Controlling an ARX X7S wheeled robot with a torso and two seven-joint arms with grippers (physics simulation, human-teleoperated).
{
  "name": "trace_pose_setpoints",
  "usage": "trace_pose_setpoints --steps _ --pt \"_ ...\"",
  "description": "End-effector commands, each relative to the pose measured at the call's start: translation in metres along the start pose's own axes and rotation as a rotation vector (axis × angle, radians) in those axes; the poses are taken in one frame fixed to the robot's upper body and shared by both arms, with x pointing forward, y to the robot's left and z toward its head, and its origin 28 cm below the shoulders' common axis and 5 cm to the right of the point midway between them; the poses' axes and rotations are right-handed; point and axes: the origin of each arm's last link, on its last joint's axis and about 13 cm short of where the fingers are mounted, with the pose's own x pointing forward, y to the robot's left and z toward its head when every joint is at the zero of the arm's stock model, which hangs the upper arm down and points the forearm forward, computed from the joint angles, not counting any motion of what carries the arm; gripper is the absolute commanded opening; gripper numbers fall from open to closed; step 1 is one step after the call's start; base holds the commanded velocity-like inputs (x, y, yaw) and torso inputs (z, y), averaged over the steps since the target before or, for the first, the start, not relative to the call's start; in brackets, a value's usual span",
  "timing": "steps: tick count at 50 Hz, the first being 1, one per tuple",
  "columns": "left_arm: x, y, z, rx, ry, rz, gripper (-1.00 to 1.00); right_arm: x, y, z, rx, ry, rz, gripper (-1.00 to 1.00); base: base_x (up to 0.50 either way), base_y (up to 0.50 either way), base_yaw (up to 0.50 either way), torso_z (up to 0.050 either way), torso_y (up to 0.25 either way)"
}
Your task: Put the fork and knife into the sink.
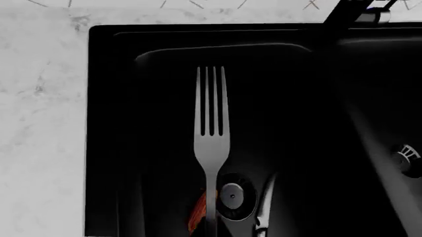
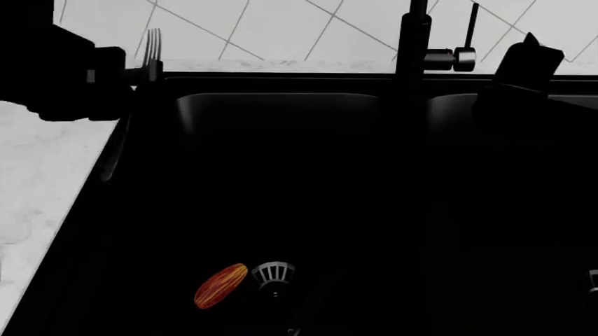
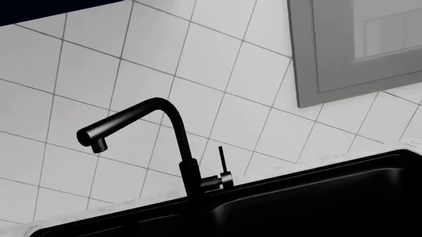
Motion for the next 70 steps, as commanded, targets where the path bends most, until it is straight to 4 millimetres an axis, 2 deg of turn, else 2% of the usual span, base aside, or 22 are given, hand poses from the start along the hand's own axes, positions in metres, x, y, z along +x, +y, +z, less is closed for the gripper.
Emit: trace_pose_setpoints --steps 1,6,13,23,32,41,55,70 --pt "0.032 -0.041 -0.004 0.072 0.049 -0.174 -1.00 0.000 0.002 0.002 -0.002 -0.012 0.015 1.00 0.00 0.00 0.00 0.000 0.000" --pt "0.053 -0.053 -0.019 0.038 0.080 -0.244 -1.00 -0.002 0.001 0.004 -0.006 -0.016 0.013 1.00 0.00 0.00 0.00 0.000 0.000" --pt "0.067 -0.067 -0.032 -0.021 0.103 -0.276 -1.00 -0.002 0.003 0.006 -0.007 -0.018 0.019 1.00 0.00 0.00 0.00 0.000 0.000" --pt "0.097 -0.074 -0.052 -0.107 0.040 -0.267 -1.00 -0.005 0.003 0.006 -0.007 -0.020 0.019 1.00 0.00 0.00 0.00 0.000 0.000" --pt "0.122 -0.067 -0.077 -0.114 0.051 -0.202 -1.00 -0.008 0.001 0.007 -0.013 -0.021 0.015 1.00 0.00 0.00 0.00 0.000 0.000" --pt "0.144 -0.051 -0.105 -0.139 0.109 -0.083 -1.00 -0.008 0.000 0.007 -0.014 -0.020 0.012 1.00 0.00 0.00 0.00 0.000 0.000" --pt "0.154 -0.041 -0.131 -0.185 0.249 -0.012 -1.00 -0.009 0.000 0.008 -0.016 -0.021 0.008 1.00 0.00 0.00 0.00 0.000 0.000" --pt "0.153 -0.042 -0.138 -0.139 0.312 -0.020 -1.00 -0.010 -0.001 0.010 -0.017 -0.028 -0.001 1.00 0.00 0.00 0.00 0.000 0.000"
